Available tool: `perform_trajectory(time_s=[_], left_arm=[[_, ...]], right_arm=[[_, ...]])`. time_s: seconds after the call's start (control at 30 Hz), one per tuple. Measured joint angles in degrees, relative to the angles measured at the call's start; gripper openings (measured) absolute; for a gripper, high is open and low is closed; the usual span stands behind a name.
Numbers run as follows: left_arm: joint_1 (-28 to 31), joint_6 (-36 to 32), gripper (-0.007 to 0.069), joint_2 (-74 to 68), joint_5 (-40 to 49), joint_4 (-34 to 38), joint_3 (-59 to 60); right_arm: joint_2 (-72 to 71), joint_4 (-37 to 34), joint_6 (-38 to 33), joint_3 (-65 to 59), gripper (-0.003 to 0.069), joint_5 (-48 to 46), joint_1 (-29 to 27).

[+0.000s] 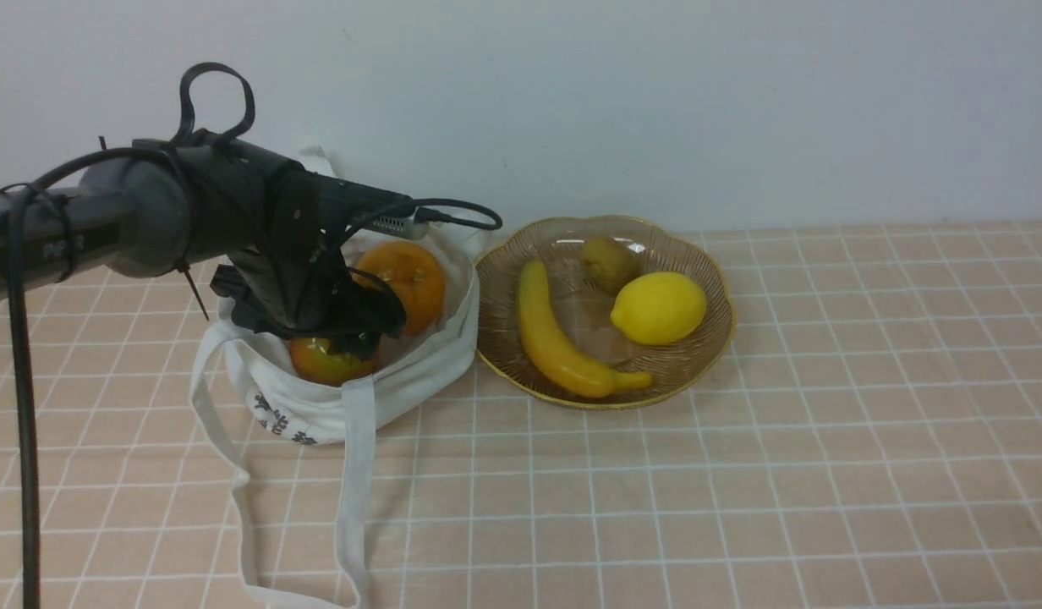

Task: Take the fruit out of the bag on the brown coffee tablecloth and place them on the plate.
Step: 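Reach into the bag and grasp the red fruit inside it with the left gripper, then move the pomegranate from the bag into the fruit plate with the left gripper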

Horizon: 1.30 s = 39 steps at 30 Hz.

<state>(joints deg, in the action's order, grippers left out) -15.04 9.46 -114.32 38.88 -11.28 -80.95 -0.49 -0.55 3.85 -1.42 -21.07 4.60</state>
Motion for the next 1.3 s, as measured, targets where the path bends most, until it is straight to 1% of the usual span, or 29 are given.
perform_trajectory(time_s=[0.13,0.2,0.53,0.6,0.67,0.7,0.73,0.77,0.8,0.83,0.87,0.93,1.0,1.1,1.23,1.27,1.3], left_arm=[[0.0,0.0,0.0571,0.4,2.8,0.0,-0.6],[0.0,0.0,0.0571,1.4,5.9,0.0,-1.1],[0.0,-1.0,0.0570,14.0,18.6,0.0,-8.0],[-0.1,-1.1,0.0570,15.4,20.0,0.8,-9.0],[-0.9,-1.1,0.0570,17.9,22.4,5.3,-12.1],[-1.1,-1.1,0.0570,18.2,22.5,5.7,-12.3],[-1.7,-1.1,0.0570,18.5,22.5,7.6,-13.0],[-2.4,-1.3,0.0570,18.6,22.2,9.9,-13.6],[-4.7,-2.0,0.0570,18.3,20.8,14.0,-14.0],[-4.7,-2.1,0.0570,18.3,20.5,14.4,-14.0],[-7.1,-3.0,0.0570,17.0,17.8,17.2,-14.0],[-8.8,-3.3,0.0570,15.7,15.9,18.6,-14.0],[-11.3,-3.2,0.0570,12.7,10.9,20.0,-14.0],[-13.6,-2.5,0.0570,8.2,4.1,20.7,-14.0],[-14.7,-1.6,0.0570,2.9,-1.9,21.4,-14.0],[-14.7,-1.6,0.0570,2.7,-2.2,21.5,-14.0],[-14.7,-1.5,0.0570,0.6,-4.7,22.2,-14.0]], right_arm=[[0.0,0.0,0.0,0.0,-0.0014,0.0,0.0],[0.0,0.0,0.0,0.0,-0.0014,0.0,0.0],[0.0,0.0,0.0,0.0,-0.0014,0.0,0.0],[0.0,0.0,0.0,0.0,-0.0014,0.0,0.0],[0.0,0.0,0.0,0.0,-0.0014,0.0,0.0],[0.0,0.0,0.0,0.0,-0.0014,0.0,0.0],[0.0,0.0,0.0,0.0,-0.0014,0.0,0.0],[0.0,0.0,0.0,0.0,-0.0014,0.0,0.0],[0.0,0.0,0.0,0.0,-0.0014,0.0,0.0],[0.0,0.0,0.0,0.0,-0.0014,0.0,0.0],[0.0,0.0,0.0,0.0,-0.0014,0.0,0.0],[0.0,0.0,0.0,0.0,-0.0014,0.0,0.0],[0.0,0.0,0.0,0.0,-0.0014,0.0,0.0],[0.0,0.0,0.0,0.0,-0.0014,0.0,0.0],[0.0,0.0,0.0,0.0,-0.0014,0.0,0.0],[0.0,0.0,0.0,0.0,-0.0014,0.0,0.0],[0.0,0.0,0.0,0.0,-0.0014,0.0,0.0]])
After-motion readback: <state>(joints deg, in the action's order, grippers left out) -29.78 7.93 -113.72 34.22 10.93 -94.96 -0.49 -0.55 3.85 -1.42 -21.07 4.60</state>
